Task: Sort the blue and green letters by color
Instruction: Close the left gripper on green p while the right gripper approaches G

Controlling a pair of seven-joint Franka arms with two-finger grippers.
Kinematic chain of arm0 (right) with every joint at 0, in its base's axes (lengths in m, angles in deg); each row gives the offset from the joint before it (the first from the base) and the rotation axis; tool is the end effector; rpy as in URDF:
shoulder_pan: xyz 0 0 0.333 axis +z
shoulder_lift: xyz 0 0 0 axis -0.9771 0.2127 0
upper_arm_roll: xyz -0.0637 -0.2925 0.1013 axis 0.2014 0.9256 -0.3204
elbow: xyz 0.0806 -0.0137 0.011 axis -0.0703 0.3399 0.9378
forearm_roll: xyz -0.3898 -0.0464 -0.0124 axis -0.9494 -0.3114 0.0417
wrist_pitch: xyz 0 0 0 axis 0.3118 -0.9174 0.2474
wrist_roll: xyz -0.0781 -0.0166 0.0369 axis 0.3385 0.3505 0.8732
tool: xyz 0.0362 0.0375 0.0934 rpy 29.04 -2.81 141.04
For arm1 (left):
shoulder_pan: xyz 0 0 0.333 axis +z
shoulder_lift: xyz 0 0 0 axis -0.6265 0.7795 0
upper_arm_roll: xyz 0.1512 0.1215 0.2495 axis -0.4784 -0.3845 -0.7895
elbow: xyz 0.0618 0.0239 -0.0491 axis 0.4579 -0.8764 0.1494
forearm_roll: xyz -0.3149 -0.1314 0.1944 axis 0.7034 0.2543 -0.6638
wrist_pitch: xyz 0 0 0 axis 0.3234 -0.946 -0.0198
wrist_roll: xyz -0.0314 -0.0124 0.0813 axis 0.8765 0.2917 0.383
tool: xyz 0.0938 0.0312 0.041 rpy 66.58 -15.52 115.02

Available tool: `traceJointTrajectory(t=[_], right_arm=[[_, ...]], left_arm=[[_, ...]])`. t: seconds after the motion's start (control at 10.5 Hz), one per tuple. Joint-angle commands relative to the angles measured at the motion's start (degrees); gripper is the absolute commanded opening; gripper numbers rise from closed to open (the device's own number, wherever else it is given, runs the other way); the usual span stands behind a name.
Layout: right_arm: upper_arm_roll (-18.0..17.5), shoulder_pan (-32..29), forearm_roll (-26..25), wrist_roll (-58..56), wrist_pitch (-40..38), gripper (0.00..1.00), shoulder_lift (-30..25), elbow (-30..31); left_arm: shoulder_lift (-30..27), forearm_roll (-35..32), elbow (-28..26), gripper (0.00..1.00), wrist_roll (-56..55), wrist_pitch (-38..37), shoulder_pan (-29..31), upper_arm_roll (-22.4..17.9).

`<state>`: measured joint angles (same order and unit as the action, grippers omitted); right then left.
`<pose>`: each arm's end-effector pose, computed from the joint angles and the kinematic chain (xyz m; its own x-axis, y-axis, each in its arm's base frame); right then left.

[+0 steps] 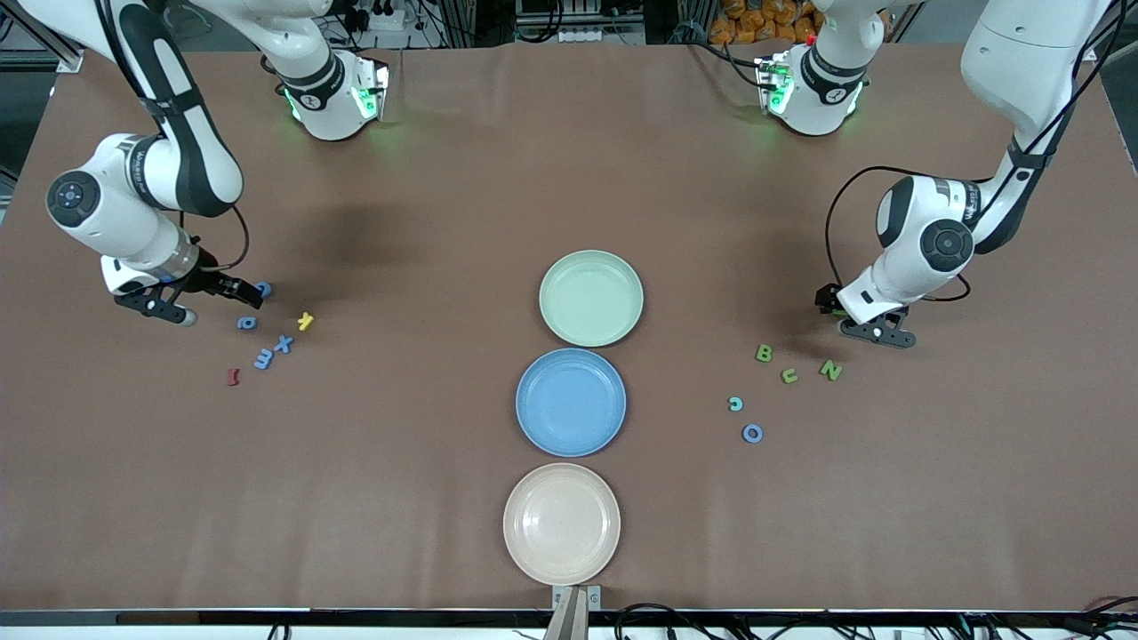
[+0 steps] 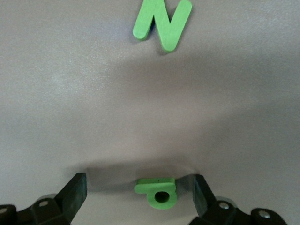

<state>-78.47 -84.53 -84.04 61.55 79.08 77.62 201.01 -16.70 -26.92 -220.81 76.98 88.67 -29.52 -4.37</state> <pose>0.4742 -0.0860 0.2533 0.9501 -0.3115 -0.0159 -0.3114 -0.9502 0.0076 0.4960 -0.0156 0.1657 0.9635 -0.2584 -0.0693 -0.2610 -0.9648 -0.0320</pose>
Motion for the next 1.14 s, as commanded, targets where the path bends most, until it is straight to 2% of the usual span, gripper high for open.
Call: traceJointTrajectory(t=[0.0,0.1,0.57,1.05], right_arm=[[-0.35,-1.97,0.76,-2.72,3.18,1.00,0.98,1.93],[-0.35,-3.03,0.76,-4.38,5.19,1.00,2.38,2.54],[-0.43,-4.62,0.76,-6.07,5.83,1.00,6.26,2.55],[-0.43,-4.62,0.76,-6.07,5.92,0.96,8.19,3.07]], left_arm=[[-0.24,-1.24,-0.53,0.84,0.05,0.40,0.75,0.39],[-0.24,-1.24,-0.53,0.01,0.57,0.40,0.75,0.39],[-0.51,-1.24,-1.15,0.00,-4.16,0.14,0.66,0.56],[-3.93,-0.36,1.65,0.00,-5.58,-3.02,0.57,3.71]])
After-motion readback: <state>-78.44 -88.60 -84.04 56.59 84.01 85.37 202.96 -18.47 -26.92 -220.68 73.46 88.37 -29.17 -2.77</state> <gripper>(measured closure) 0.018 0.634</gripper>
